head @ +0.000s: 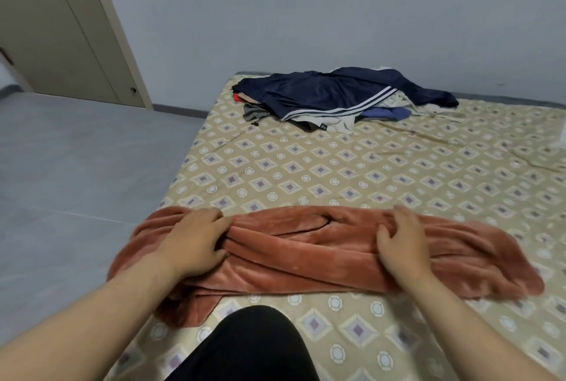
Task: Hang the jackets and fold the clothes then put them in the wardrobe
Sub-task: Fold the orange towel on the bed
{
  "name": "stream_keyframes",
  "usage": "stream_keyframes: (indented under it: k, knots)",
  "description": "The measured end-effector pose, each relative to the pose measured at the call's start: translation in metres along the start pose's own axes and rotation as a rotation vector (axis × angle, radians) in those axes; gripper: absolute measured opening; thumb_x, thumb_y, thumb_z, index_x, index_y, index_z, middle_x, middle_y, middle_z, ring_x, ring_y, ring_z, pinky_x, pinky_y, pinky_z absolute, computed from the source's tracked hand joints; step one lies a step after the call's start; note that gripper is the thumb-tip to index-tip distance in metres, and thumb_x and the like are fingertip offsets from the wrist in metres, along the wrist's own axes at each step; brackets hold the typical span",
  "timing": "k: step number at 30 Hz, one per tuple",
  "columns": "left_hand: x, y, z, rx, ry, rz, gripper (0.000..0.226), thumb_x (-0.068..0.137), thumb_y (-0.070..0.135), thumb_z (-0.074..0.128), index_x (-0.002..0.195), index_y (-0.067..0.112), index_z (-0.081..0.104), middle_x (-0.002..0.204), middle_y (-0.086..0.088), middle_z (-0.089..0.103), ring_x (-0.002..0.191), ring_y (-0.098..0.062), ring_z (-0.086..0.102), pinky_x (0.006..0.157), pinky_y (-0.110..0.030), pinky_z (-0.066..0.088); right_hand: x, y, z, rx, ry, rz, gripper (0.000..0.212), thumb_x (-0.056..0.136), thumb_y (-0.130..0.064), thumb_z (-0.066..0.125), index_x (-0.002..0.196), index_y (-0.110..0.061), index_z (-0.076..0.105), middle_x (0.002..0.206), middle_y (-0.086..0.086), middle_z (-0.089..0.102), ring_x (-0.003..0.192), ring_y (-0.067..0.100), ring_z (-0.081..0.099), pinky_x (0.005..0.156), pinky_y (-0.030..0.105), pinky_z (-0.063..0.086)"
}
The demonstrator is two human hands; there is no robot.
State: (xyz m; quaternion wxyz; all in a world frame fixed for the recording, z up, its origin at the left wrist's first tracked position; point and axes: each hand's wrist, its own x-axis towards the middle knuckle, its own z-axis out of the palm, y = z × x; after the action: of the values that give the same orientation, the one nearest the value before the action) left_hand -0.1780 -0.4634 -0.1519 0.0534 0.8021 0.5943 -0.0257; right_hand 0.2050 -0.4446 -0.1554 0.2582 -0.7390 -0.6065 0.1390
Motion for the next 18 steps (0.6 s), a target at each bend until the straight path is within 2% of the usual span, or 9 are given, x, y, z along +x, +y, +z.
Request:
stream_keyframes:
  k: [3, 6, 8, 10, 12, 13, 14, 16, 18]
  knots:
    - [-0.013, -0.009, -0.001, -0.16, 0.022, -0.152, 0.082, 0.08, 0.061, 0.061, 0.149, 0.025, 0.038, 0.151, -0.001, 0.04, 0.137, -0.02, 0.039, 0.115, -0.033, 0.03, -0.027, -0.079, 0.043, 0.115, -0.316, -0.405, 0.027, 0.092, -0.015, 0.06, 0.118, -0.016, 0.068, 0.123, -0.002, 0.065, 0.116, 0.015, 0.057, 0.103, 0.024, 0.039]
    - [-0.04, -0.03, -0.004, -0.273, 0.048, -0.273, 0.066, 0.09, 0.052, 0.057, 0.147, 0.021, 0.044, 0.151, -0.001, 0.045, 0.138, -0.019, 0.041, 0.115, -0.032, 0.03, -0.047, -0.146, 0.079, 0.08, -0.551, -0.649, 0.035, 0.096, -0.026, 0.056, 0.13, -0.021, 0.063, 0.135, -0.002, 0.06, 0.126, 0.017, 0.052, 0.106, 0.028, 0.038]
    - [-0.066, -0.048, -0.003, -0.423, 0.048, -0.432, 0.047, 0.095, 0.042, 0.055, 0.135, 0.017, 0.055, 0.142, -0.005, 0.056, 0.128, -0.023, 0.051, 0.106, -0.031, 0.038, -0.06, -0.187, 0.1, 0.047, -0.668, -0.677, 0.05, 0.096, -0.036, 0.056, 0.144, -0.023, 0.05, 0.152, 0.001, 0.046, 0.14, 0.021, 0.04, 0.114, 0.034, 0.033]
    - [-0.089, -0.064, 0.0, -0.583, 0.039, -0.716, 0.042, 0.099, 0.043, 0.049, 0.118, 0.008, 0.062, 0.126, -0.015, 0.063, 0.114, -0.033, 0.058, 0.094, -0.037, 0.046, -0.074, -0.22, 0.123, -0.014, -0.702, -0.654, 0.071, 0.092, -0.046, 0.06, 0.154, -0.025, 0.03, 0.162, 0.004, 0.027, 0.146, 0.026, 0.029, 0.115, 0.044, 0.032]
    - [-0.111, -0.07, 0.008, -0.916, 0.062, -0.97, 0.046, 0.101, 0.043, 0.045, 0.106, 0.001, 0.062, 0.105, -0.022, 0.066, 0.09, -0.037, 0.061, 0.076, -0.038, 0.049, -0.094, -0.242, 0.144, -0.113, -0.677, -0.599, 0.089, 0.087, -0.057, 0.06, 0.156, -0.024, 0.017, 0.163, 0.008, 0.018, 0.148, 0.03, 0.023, 0.113, 0.051, 0.031]
    - [-0.119, -0.067, 0.012, -1.118, 0.08, -1.06, 0.042, 0.1, 0.04, 0.047, 0.1, 0.001, 0.062, 0.09, -0.019, 0.064, 0.073, -0.032, 0.058, 0.065, -0.034, 0.047, -0.107, -0.245, 0.153, -0.158, -0.656, -0.576, 0.094, 0.085, -0.061, 0.061, 0.157, -0.023, 0.014, 0.162, 0.01, 0.02, 0.147, 0.032, 0.024, 0.112, 0.051, 0.031]
    - [-0.127, -0.065, 0.018, -1.306, 0.105, -1.127, 0.035, 0.1, 0.035, 0.049, 0.093, 0.003, 0.06, 0.076, -0.015, 0.058, 0.06, -0.026, 0.051, 0.058, -0.03, 0.043, -0.119, -0.247, 0.161, -0.193, -0.623, -0.58, 0.093, 0.084, -0.061, 0.061, 0.156, -0.022, 0.017, 0.157, 0.012, 0.027, 0.143, 0.034, 0.031, 0.11, 0.049, 0.033]
    - [-0.135, -0.055, 0.03, -1.585, 0.117, -1.177, 0.021, 0.099, 0.024, 0.051, 0.086, 0.008, 0.056, 0.064, -0.009, 0.051, 0.052, -0.021, 0.045, 0.05, -0.026, 0.042, -0.129, -0.242, 0.173, -0.2, -0.55, -0.635, 0.066, 0.089, -0.048, 0.058, 0.148, -0.026, 0.038, 0.136, 0.01, 0.046, 0.125, 0.035, 0.048, 0.1, 0.044, 0.041]
    - [-0.137, -0.046, 0.042, -1.62, 0.025, -1.091, 0.017, 0.093, 0.023, 0.057, 0.084, 0.01, 0.061, 0.065, -0.007, 0.057, 0.059, -0.02, 0.052, 0.055, -0.027, 0.045, -0.124, -0.236, 0.176, -0.053, -0.53, -0.625, 0.039, 0.092, -0.031, 0.052, 0.13, -0.029, 0.06, 0.116, 0.006, 0.056, 0.107, 0.031, 0.057, 0.091, 0.039, 0.046]
